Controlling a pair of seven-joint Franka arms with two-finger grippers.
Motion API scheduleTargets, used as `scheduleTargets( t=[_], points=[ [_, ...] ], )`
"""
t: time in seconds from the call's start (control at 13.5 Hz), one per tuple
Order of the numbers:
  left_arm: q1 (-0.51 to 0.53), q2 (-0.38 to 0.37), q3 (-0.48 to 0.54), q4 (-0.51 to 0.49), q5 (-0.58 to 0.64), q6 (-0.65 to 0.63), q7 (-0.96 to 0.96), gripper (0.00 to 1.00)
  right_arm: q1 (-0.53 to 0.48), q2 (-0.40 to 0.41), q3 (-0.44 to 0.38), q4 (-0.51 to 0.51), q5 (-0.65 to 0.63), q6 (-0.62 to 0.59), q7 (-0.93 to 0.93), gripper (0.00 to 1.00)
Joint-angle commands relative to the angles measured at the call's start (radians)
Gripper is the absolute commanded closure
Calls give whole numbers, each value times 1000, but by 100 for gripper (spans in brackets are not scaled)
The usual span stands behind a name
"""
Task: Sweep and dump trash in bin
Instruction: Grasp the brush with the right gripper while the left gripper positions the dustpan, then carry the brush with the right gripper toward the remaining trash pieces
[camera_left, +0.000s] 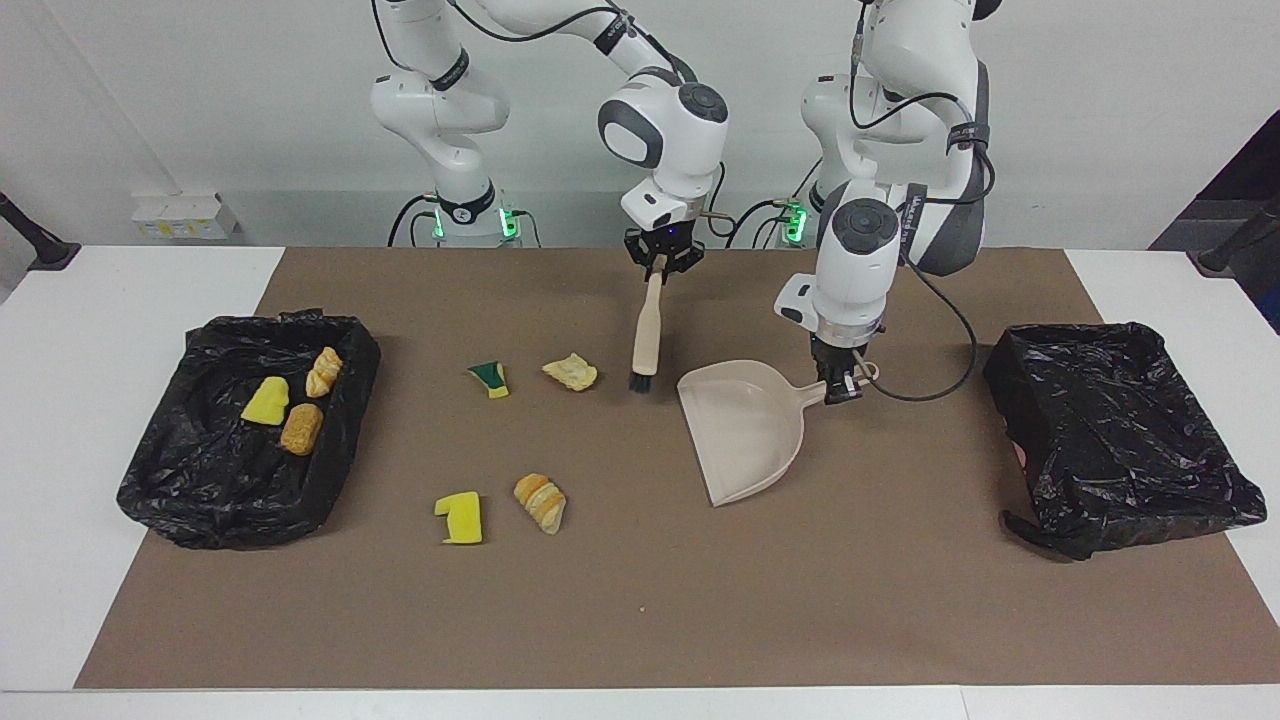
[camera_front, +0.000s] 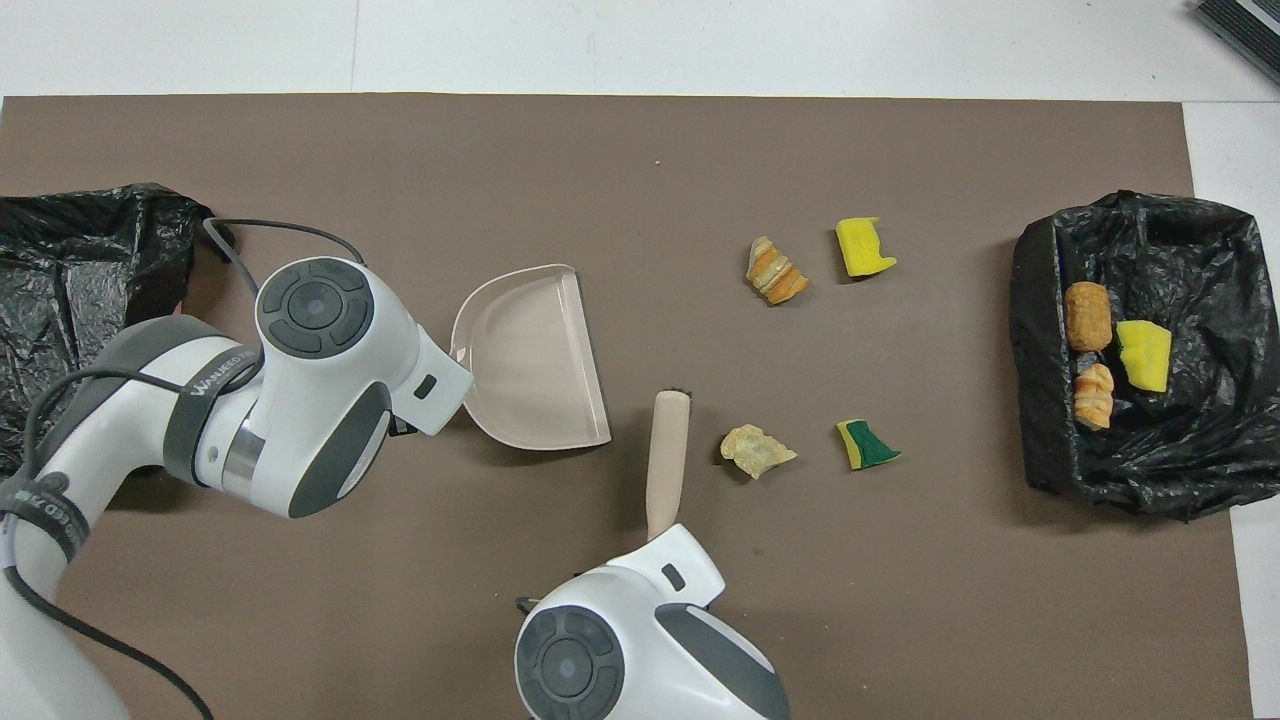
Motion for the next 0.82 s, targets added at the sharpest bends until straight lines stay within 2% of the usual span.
scheduleTargets(
  t=[0.0,0.22,0.44,0.67,0.74],
  points=[
    [-50,-70,15,-83,6,-1,-47,100,-9,-90,-67,-19,76,-93,-39,100],
    [-66,-77,13,-87,6,-14,-49,100,-10,-124,-119,-20,116,-174,-50,100],
    [-61,-77,13,-90,5,-1,-52,100,-21,-134,-213,-68,116,-197,-93,100],
    [-96,-104,13,-141,2,23,-115,100,-30,-150,-282,-112,90,-214,-133,100],
    [-110,-87,12,-144,0,38,-160,100,-36,-154,-291,-113,55,-272,-134,100]
  ],
)
